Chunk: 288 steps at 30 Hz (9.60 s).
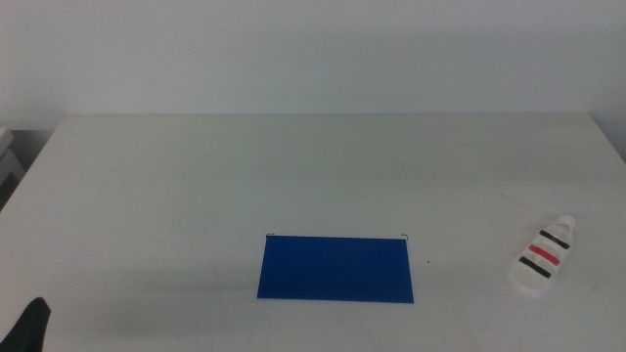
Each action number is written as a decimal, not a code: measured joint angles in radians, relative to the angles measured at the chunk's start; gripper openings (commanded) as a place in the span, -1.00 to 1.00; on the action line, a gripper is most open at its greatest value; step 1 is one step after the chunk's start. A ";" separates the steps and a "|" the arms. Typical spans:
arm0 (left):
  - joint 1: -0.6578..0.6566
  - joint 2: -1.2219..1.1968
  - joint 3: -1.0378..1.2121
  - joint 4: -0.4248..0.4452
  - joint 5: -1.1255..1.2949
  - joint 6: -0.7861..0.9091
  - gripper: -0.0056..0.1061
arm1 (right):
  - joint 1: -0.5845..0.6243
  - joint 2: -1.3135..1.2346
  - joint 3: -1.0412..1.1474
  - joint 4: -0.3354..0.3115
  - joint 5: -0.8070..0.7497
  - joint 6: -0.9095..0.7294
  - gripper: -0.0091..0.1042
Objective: Use one arm to grab the shoe from the table and place it on the mat.
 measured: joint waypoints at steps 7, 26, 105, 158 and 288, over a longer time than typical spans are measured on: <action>0.000 0.000 0.000 0.000 0.000 0.000 0.78 | 0.067 0.160 -0.098 -0.090 0.067 -0.037 0.78; 0.000 0.000 0.000 0.000 0.000 0.000 0.78 | 0.137 0.328 -0.103 -0.254 0.168 -0.833 0.78; 0.000 0.000 0.000 0.000 0.000 0.000 0.78 | 0.136 0.894 -0.469 -0.087 0.578 -2.050 0.78; 0.000 0.000 0.000 0.000 0.000 0.000 0.78 | 0.143 0.882 -0.481 0.028 0.628 -2.089 -0.91; 0.000 0.000 0.000 0.000 0.000 0.000 0.78 | 0.184 0.048 -0.219 0.131 0.395 -0.190 0.78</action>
